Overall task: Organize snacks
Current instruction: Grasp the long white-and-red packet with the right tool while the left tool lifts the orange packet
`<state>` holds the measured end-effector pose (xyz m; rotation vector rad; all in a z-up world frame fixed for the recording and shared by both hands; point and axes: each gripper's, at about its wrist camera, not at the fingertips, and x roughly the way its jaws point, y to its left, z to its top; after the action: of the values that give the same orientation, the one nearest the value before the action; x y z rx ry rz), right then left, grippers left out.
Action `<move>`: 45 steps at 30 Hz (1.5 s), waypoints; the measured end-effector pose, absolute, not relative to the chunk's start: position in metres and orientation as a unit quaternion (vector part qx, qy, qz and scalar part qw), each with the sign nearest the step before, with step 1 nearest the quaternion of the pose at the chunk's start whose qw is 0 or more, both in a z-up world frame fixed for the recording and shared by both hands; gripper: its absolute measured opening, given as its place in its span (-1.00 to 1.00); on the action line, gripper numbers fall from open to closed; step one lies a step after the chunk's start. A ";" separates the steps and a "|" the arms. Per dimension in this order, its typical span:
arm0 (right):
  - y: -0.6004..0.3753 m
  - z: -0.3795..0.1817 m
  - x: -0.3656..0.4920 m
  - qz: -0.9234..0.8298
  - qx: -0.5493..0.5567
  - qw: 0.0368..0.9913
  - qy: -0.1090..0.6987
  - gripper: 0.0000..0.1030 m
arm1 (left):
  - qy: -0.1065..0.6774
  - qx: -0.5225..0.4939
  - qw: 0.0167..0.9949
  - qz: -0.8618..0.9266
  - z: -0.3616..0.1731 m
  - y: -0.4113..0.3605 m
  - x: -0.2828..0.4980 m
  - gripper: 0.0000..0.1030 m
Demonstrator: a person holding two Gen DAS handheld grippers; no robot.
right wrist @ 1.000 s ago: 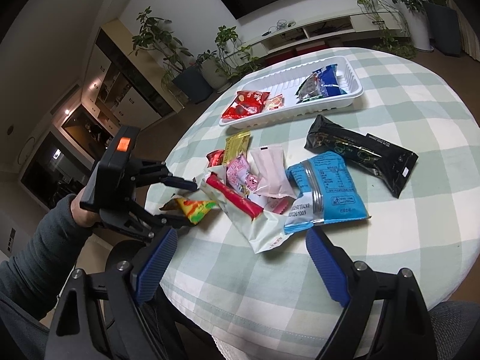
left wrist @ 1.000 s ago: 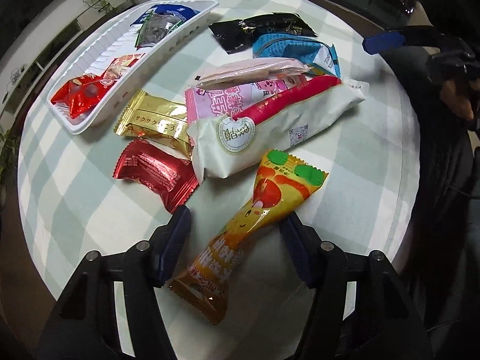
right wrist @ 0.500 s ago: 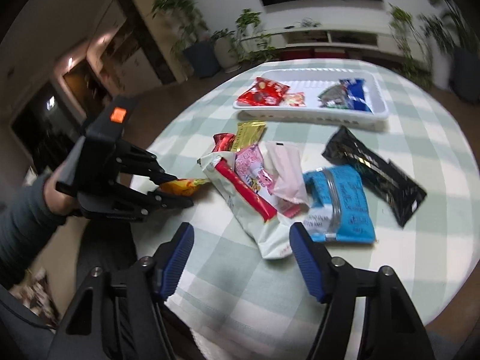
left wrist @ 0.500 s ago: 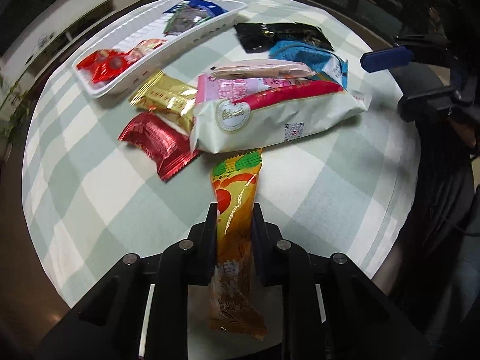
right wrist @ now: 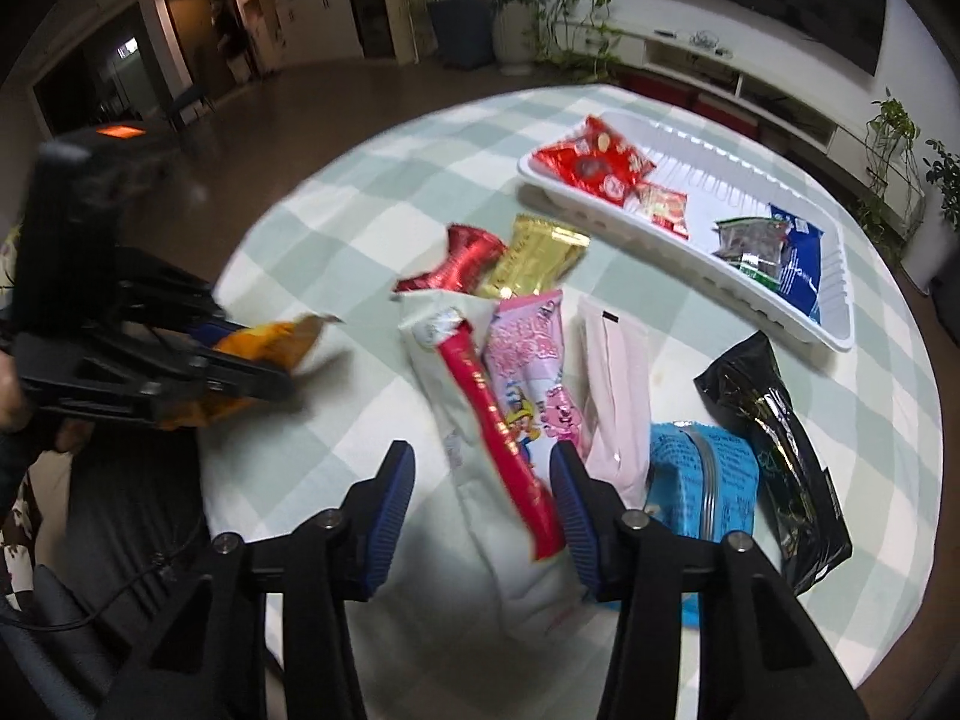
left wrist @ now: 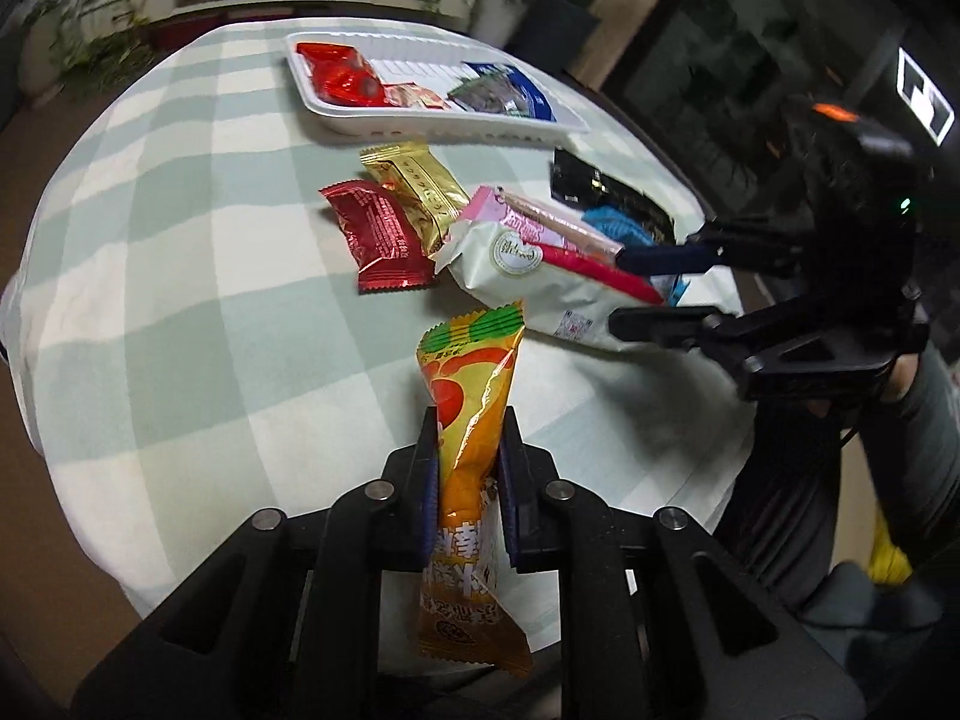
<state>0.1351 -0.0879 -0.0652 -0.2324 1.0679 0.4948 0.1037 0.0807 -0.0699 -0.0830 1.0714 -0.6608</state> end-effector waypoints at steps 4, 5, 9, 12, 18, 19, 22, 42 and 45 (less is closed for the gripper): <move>-0.077 -0.073 0.137 0.240 -0.137 0.811 0.515 -0.11 | 0.492 -0.069 0.812 -0.306 -0.067 0.080 0.094 -0.72; -0.074 -0.075 0.136 0.243 -0.144 0.806 0.520 -0.12 | 0.491 -0.071 0.813 -0.306 -0.067 0.079 0.094 -0.72; -0.069 -0.088 0.136 0.237 -0.168 0.790 0.540 -0.14 | 0.495 -0.064 0.811 -0.305 -0.071 0.070 0.091 -0.72; -0.064 -0.096 0.137 0.231 -0.185 0.784 0.545 -0.23 | 0.495 -0.067 0.811 -0.303 -0.074 0.070 0.092 -0.73; -0.065 -0.096 0.137 0.224 -0.167 0.790 0.546 -0.64 | 0.493 -0.070 0.813 -0.302 -0.075 0.070 0.090 -0.73; -0.064 -0.095 0.135 0.224 -0.164 0.792 0.544 -0.64 | 0.492 -0.072 0.814 -0.302 -0.075 0.070 0.090 -0.73; -0.068 -0.091 0.131 0.229 -0.138 0.798 0.540 -0.65 | 0.489 -0.079 0.814 -0.305 -0.073 0.072 0.088 -0.73; -0.190 -0.022 0.133 0.180 0.142 0.867 0.442 -0.65 | 0.440 -0.116 0.826 -0.333 0.002 0.056 0.169 -0.73; -0.225 -0.007 0.152 0.137 0.167 0.881 0.420 -0.65 | 0.432 -0.108 0.833 -0.328 0.022 0.045 0.211 -0.73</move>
<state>0.1519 -0.2248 -0.0070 0.3484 0.8755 0.2863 0.2113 0.0453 0.0225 -0.2279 0.9163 -0.6962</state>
